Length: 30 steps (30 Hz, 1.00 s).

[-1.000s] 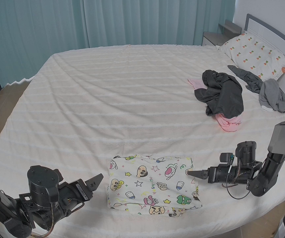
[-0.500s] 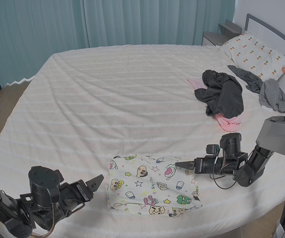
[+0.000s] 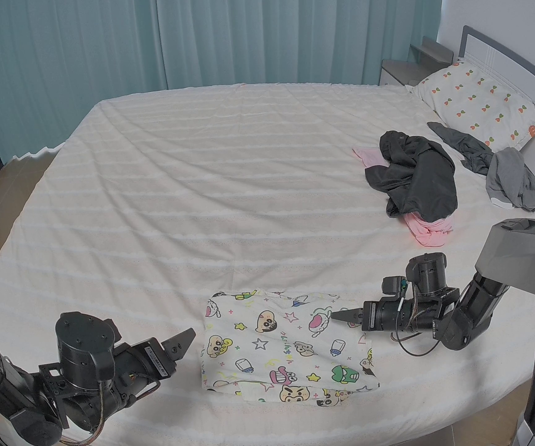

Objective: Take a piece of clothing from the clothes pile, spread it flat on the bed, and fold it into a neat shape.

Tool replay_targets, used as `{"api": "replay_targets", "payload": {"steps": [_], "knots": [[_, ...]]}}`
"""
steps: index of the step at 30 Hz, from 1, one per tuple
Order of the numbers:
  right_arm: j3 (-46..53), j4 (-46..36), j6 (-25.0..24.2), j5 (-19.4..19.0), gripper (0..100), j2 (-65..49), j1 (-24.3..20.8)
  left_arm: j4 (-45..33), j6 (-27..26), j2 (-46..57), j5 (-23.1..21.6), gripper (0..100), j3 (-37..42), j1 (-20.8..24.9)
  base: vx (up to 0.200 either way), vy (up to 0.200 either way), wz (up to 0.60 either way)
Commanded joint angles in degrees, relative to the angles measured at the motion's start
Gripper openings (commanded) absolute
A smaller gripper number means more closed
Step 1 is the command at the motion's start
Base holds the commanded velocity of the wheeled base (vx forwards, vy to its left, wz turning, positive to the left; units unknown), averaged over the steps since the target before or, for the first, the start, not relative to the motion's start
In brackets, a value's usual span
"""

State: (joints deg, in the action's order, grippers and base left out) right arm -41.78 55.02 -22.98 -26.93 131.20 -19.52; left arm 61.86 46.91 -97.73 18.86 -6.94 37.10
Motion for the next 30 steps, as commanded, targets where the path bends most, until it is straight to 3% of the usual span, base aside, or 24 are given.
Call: {"api": "replay_targets", "payload": {"steps": [1, 28, 29, 30], "knots": [[-1.82, -0.96, -0.05, 0.21, 0, 0.2, -0.26, 0.02, 0.02, -0.18, 0.04, 100, -0.09, -0.01, 0.0, 0.0, 0.0], [-3.22, -0.17, -2.77, 0.39, 0, -0.24, 5.72, 0.02, 0.73, -0.35, 0.04, 100, -0.09, -0.01, 0.0, 0.0, 0.0], [-3.05, -0.26, -2.77, 0.39, 100, -0.24, 5.63, 0.02, 0.73, -0.27, 0.04, 100, -0.09, -0.01, 0.0, 0.0, 0.0], [-3.05, -0.26, -2.86, 0.3, 100, -0.24, 5.63, 0.02, 0.73, -0.35, 0.04, 100, -0.09, -0.01, 0.0, 0.0, 0.0]]}}
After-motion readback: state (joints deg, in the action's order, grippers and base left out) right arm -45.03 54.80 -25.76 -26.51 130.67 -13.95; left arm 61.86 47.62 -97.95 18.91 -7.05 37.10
